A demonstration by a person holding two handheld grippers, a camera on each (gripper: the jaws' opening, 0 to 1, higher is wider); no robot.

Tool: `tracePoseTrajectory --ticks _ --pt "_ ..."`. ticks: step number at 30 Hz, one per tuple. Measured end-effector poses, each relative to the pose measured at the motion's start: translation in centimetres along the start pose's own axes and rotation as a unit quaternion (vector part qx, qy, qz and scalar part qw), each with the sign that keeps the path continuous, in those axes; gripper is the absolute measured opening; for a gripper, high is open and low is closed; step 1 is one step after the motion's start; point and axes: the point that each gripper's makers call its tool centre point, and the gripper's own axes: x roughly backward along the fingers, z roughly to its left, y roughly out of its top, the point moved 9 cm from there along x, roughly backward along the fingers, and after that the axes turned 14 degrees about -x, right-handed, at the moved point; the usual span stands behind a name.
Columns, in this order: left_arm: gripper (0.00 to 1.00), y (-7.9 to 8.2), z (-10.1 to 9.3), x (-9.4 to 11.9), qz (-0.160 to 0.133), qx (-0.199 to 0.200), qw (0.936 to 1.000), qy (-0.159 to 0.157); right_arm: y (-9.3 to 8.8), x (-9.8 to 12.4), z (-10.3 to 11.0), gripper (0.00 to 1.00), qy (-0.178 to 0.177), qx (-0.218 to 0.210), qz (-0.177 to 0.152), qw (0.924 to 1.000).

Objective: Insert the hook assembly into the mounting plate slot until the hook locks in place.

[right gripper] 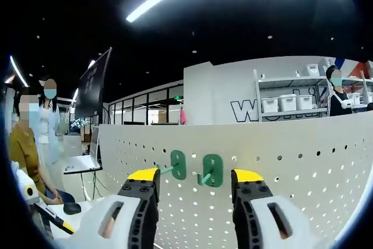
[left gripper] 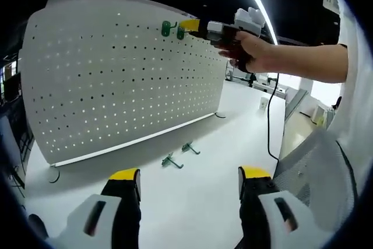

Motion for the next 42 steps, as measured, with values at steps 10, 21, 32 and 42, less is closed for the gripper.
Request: tracePoseTrajectory --ticks 10,21,32,42 --pt "0.71 0.0 0.2 0.2 -0.004 -0.002 1.0 0.004 -1.3 3.4 -0.2 0.5 0.039 0.02 0.027 0.9987" --pt "0.72 0.3 0.3 0.1 -0.011 -0.007 0.9999 0.007 -3.6 7.9 -0.3 0.53 0.061 0.017 0.063 0.996" --pt "0.72 0.4 0.3 0.2 -0.013 -0.009 0.9999 0.004 -6.1 11.7 -1.2 0.55 0.065 0.002 0.101 0.9928" --pt "0.73 0.2 0.4 0.4 -0.012 -0.008 0.9999 0.002 -8.2 15.2 -2.2 0.56 0.064 -0.009 0.143 0.9876"
